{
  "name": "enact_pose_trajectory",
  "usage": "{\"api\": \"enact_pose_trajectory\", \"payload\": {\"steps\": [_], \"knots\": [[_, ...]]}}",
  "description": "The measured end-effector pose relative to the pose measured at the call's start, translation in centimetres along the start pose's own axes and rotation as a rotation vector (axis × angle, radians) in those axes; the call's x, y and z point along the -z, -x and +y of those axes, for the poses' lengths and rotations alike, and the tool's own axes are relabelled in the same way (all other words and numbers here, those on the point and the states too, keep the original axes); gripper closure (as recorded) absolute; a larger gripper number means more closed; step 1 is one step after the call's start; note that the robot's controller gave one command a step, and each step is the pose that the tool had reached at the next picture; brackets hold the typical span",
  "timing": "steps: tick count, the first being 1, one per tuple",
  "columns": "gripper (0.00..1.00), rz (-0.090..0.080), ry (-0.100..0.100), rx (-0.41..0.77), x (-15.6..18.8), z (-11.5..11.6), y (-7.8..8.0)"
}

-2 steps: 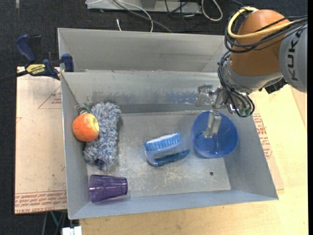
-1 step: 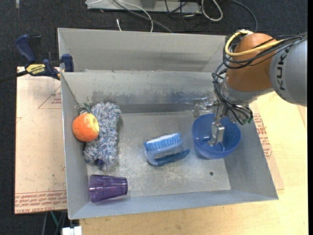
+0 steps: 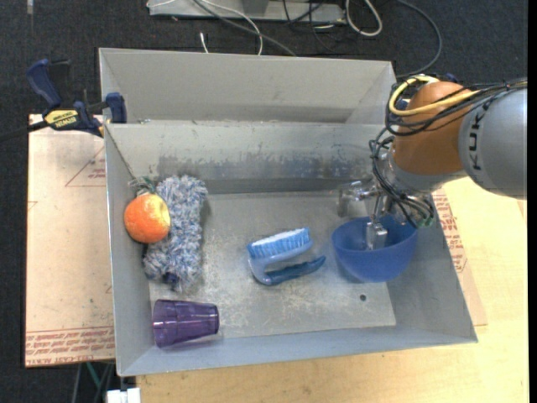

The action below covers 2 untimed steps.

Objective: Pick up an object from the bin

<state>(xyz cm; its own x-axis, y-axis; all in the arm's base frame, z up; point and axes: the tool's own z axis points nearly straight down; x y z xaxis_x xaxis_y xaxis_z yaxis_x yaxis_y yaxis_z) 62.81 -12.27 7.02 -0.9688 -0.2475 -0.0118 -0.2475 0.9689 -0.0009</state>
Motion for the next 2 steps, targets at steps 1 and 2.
{"api": "enact_pose_trajectory", "payload": {"steps": [1,2], "knots": [[0.00,-0.005,-0.001,0.567,4.5,3.5,1.1],[0.00,0.000,0.001,0.046,0.7,0.6,0.2]]}}
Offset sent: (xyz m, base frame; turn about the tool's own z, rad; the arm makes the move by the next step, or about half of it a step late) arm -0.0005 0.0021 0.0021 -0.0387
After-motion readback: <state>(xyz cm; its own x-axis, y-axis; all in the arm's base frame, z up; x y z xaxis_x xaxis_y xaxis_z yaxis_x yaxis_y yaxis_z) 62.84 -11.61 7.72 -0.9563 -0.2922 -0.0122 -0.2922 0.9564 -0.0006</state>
